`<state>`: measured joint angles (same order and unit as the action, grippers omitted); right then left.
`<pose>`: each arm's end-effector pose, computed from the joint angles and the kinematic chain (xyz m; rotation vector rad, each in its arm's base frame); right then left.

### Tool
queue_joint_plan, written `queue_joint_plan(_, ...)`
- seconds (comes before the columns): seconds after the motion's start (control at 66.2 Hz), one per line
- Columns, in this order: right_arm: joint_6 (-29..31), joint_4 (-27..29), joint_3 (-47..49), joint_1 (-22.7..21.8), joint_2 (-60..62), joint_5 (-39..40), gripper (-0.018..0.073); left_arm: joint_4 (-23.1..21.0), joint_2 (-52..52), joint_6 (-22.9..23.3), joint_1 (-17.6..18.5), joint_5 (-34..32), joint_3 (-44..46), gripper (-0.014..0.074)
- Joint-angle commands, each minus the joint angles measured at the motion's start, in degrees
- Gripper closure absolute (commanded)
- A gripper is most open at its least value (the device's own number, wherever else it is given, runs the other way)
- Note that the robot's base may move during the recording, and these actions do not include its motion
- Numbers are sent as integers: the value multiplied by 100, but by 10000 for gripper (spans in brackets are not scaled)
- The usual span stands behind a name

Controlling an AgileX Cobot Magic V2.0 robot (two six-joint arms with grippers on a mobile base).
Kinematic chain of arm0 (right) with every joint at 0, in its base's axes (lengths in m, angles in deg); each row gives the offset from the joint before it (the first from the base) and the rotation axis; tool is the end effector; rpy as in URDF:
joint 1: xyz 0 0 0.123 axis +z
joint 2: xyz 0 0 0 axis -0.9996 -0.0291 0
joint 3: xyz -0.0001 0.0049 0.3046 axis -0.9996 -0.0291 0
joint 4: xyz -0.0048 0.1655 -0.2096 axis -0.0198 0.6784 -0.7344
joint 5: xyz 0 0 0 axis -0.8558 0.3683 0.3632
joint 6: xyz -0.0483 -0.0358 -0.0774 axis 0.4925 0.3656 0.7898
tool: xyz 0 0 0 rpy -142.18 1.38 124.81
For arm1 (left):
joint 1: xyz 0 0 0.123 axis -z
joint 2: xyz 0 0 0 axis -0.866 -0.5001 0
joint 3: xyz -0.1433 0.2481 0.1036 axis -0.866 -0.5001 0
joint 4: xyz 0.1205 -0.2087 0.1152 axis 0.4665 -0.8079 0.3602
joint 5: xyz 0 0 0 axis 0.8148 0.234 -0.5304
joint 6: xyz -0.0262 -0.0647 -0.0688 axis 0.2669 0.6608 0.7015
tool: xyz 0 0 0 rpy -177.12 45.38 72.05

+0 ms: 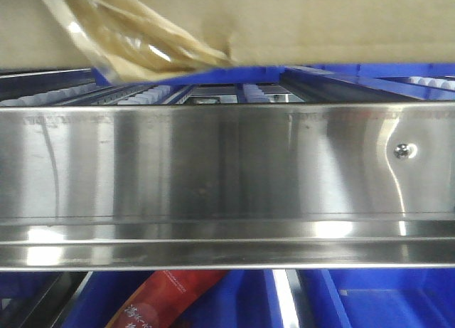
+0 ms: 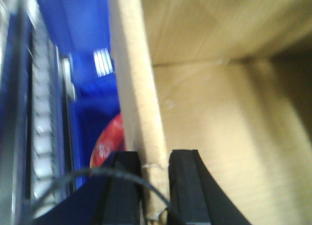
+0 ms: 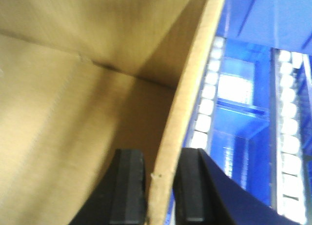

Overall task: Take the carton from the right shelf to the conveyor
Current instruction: 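Lift the carton off the shelf with both grippers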

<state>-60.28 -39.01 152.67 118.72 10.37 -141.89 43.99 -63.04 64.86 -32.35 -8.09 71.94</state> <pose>0.2063 0.1085 0.5094 -0.4143 2.2604 0.2095 0.2319 -0.1043 0.5108 0.1392 2.3100 -0.2166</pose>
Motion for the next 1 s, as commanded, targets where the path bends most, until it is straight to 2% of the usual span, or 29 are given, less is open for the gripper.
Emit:
queue_joint_plan(0.0,78,49,-18,8,55,234,617,-213,92,5,73,-294,1,613)
queue_joint_plan(0.151,78,49,-18,8,55,254,617,-103,92,5,73,-294,0,613)
queue_joint_plan(0.982,78,49,-18,8,55,439,617,-105,92,5,73,-434,0,613)
